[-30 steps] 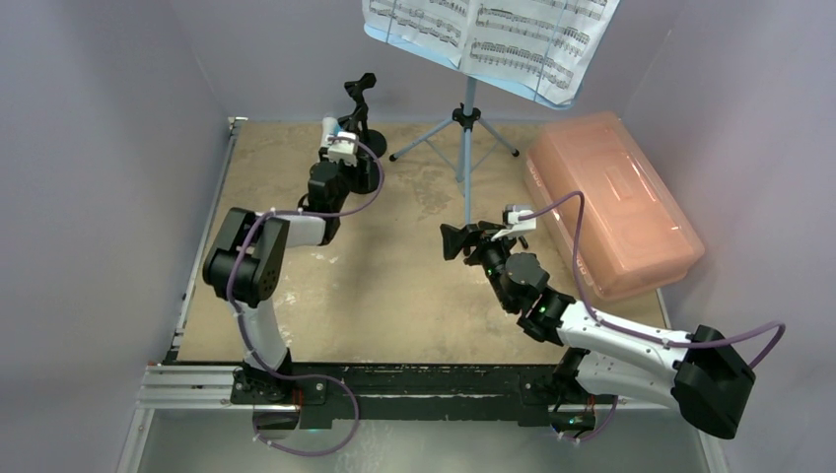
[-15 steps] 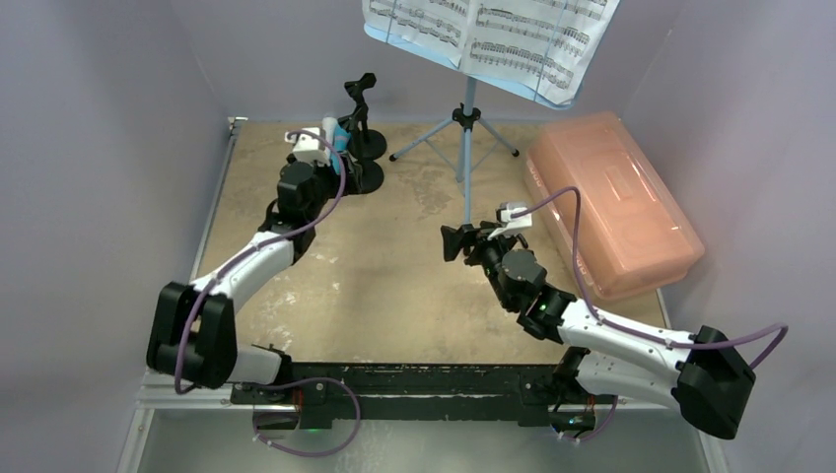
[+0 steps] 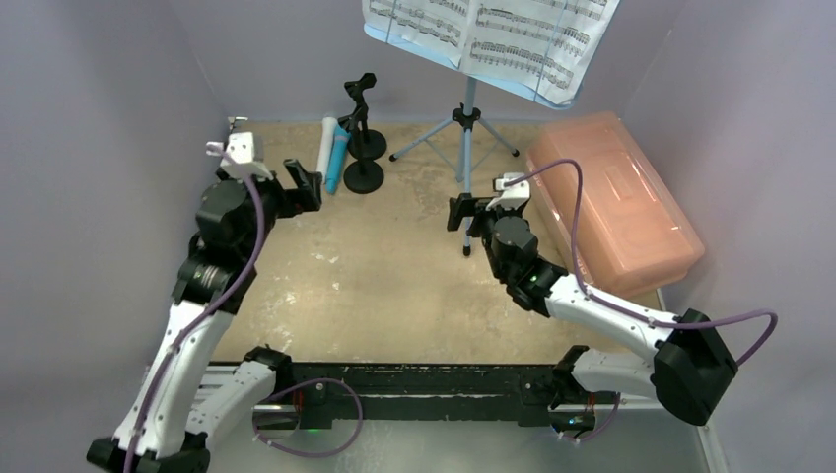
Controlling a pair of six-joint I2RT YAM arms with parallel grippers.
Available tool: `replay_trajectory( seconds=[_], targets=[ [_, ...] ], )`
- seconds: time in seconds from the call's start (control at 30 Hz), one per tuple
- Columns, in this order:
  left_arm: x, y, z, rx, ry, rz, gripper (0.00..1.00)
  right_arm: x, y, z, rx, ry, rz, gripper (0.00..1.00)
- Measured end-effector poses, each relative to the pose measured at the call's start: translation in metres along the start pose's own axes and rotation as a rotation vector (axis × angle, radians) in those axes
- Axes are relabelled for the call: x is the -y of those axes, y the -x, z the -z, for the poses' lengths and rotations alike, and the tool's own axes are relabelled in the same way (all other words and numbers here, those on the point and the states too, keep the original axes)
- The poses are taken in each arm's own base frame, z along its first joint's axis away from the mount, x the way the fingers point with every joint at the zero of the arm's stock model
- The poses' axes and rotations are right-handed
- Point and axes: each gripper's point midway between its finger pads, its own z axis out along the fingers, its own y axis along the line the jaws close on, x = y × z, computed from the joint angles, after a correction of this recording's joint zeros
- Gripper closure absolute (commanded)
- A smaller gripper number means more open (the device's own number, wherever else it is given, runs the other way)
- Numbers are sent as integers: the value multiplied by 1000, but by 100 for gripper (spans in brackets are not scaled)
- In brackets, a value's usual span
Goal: Pack up the instrument practice props
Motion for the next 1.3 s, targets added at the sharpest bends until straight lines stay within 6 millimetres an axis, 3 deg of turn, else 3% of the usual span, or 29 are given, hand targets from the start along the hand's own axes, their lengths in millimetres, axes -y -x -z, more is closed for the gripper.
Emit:
replay_trajectory(
  seconds=[0.1, 0.23, 0.4, 0.47, 0.57, 0.73, 0.9, 1.0, 1.3],
  targets=[
    [-1, 22, 32, 70, -10, -41, 2, 17, 11, -16, 35, -60, -7, 3],
    [-16, 20, 59, 139, 18, -78, 2, 21, 20, -39, 72, -97, 8, 6],
    [-42, -36, 44, 24, 88, -138, 2, 22, 9, -74, 67, -129, 56, 17],
    [-49, -47, 39, -13, 112, -153, 2, 29, -1, -86, 52, -152, 75, 23],
    [-55, -56, 37, -34, 132, -167, 2, 42, -19, -103, 24, -188, 101, 36],
    [-59, -55, 44, -10, 143, -173, 2, 55, -40, -118, -10, -199, 141, 69],
    [-59, -54, 43, -6, 143, -177, 2, 48, -41, -119, -1, -157, 156, 91],
    [-59, -56, 42, -13, 144, -178, 3, 49, -42, -112, 3, -139, 163, 99],
    [-59, -55, 42, -12, 144, -178, 2, 61, -43, -67, -27, -110, 150, 100]
  ],
)
